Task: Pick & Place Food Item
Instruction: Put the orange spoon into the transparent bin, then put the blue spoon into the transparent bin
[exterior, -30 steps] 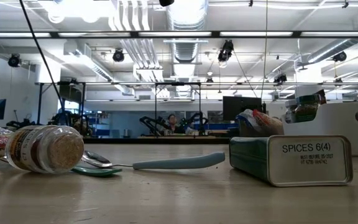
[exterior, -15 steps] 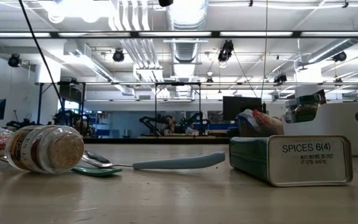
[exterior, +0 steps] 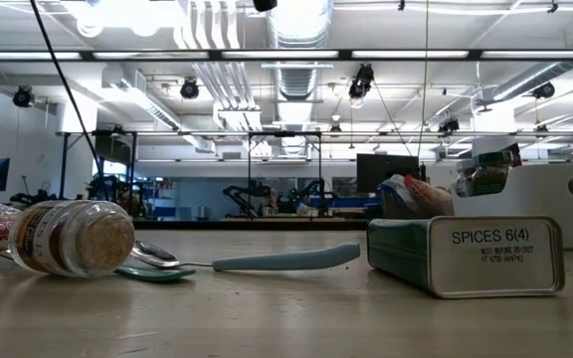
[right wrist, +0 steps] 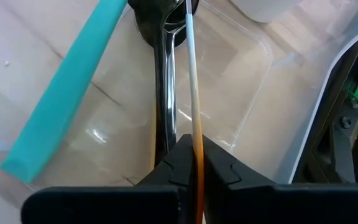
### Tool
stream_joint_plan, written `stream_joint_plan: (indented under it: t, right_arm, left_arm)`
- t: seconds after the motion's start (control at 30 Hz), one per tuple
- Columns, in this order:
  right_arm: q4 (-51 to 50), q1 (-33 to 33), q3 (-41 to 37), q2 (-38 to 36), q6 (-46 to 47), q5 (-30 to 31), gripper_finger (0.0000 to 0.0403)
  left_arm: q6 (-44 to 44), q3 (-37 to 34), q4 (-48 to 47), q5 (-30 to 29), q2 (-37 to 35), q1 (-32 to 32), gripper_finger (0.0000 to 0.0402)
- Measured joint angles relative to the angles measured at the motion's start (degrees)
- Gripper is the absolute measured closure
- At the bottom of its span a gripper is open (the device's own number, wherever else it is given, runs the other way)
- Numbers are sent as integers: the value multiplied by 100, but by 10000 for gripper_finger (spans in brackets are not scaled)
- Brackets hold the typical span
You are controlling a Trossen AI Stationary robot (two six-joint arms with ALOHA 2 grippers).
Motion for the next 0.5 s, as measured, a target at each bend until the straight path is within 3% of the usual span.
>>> stream_joint_plan:
  t: [0.17,0.5]
  right_arm:
    - [75,-5,1,-148,-28,1,363]
    - [31,-2,18,-301,-279,41,218]
  left_arm:
    - [0,0,-42,42,0,0,148]
    - [29,0,-368,512,0,0,148]
